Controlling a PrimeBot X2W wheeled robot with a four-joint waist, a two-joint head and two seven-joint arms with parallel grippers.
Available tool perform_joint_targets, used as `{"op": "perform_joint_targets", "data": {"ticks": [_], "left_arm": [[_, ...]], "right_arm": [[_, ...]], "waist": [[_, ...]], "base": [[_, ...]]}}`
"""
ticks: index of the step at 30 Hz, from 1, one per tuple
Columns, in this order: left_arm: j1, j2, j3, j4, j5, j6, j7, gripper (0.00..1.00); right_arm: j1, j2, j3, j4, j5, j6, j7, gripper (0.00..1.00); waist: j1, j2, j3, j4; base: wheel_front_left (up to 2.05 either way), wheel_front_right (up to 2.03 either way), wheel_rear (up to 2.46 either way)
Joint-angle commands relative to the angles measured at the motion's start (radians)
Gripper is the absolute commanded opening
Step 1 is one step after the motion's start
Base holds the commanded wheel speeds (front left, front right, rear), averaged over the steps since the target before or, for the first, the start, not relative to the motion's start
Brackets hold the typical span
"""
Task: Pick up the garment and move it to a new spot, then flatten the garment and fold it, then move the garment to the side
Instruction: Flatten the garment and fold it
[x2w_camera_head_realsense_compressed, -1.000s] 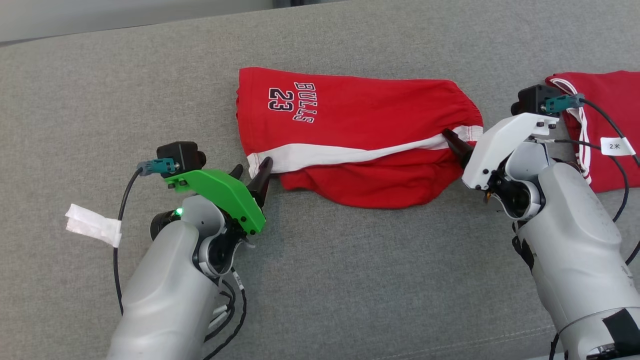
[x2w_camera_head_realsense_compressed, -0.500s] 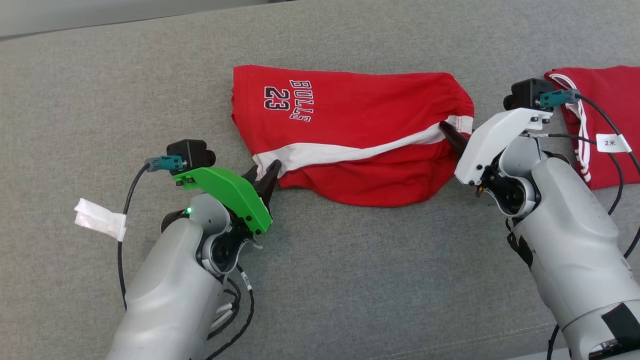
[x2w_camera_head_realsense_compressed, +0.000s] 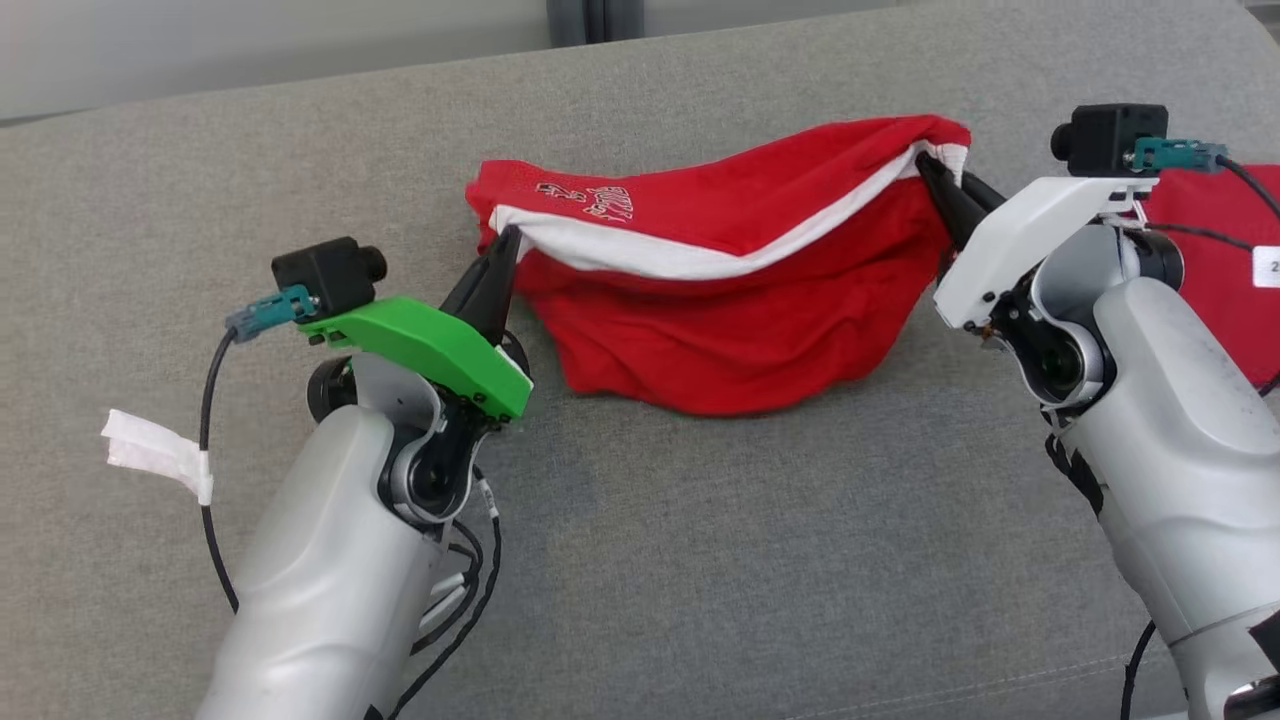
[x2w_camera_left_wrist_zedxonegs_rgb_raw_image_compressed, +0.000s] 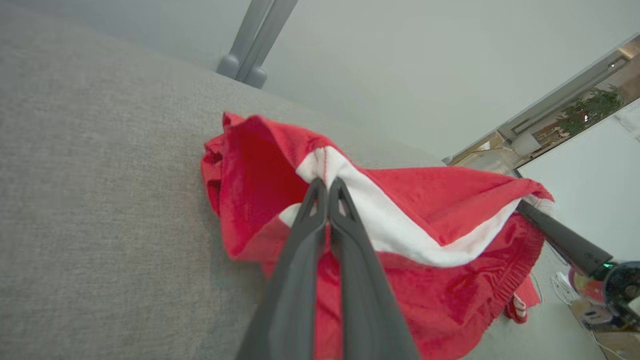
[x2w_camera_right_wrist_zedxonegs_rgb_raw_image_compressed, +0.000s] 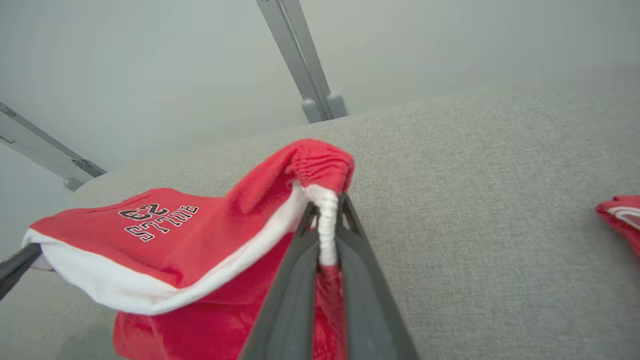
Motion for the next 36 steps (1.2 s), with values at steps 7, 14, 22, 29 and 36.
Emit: {"op": "perform_joint_targets", "data": {"ticks": [7, 14, 22, 29, 36], "left_arm": [[0.055, 0.003, 0.030, -0.236, -0.085, -0.013, -0.034, 0.00], [-0.022, 0.029, 0.057, -0.354, -0.155, 0.020, 0.075, 0.00], [-0.328, 0.100, 0.128, -0.218, -0.107, 0.029, 0.067, 0.00], [-0.591, 0.151, 0.152, -0.166, -0.014, -0.008, -0.115, 0.00], [-0.603, 0.195, 0.045, -0.245, -0.048, -0.019, -0.226, 0.00]], "right_arm": [[0.040, -0.065, 0.001, -0.184, 0.010, -0.001, -0.008, 0.00], [-0.018, -0.061, -0.041, -0.263, 0.037, 0.000, 0.079, 0.00], [-0.347, -0.008, -0.008, -0.083, -0.082, 0.000, -0.049, 0.00], [-0.627, 0.025, -0.006, 0.058, -0.190, -0.001, -0.354, 0.00], [-0.666, 0.015, 0.039, 0.073, -0.243, -0.001, -0.433, 0.00]], "waist": [[0.0000, 0.0000, -0.047, 0.018], [0.0000, 0.0000, 0.025, 0.000], [0.0000, 0.0000, 0.196, -0.057], [0.0000, 0.0000, 0.277, -0.067], [0.0000, 0.0000, 0.290, -0.037]], "base": [[0.00, 0.00, 0.00], [0.00, 0.00, 0.00], [0.00, 0.00, 0.00], [0.00, 0.00, 0.00], [0.00, 0.00, 0.00]]}}
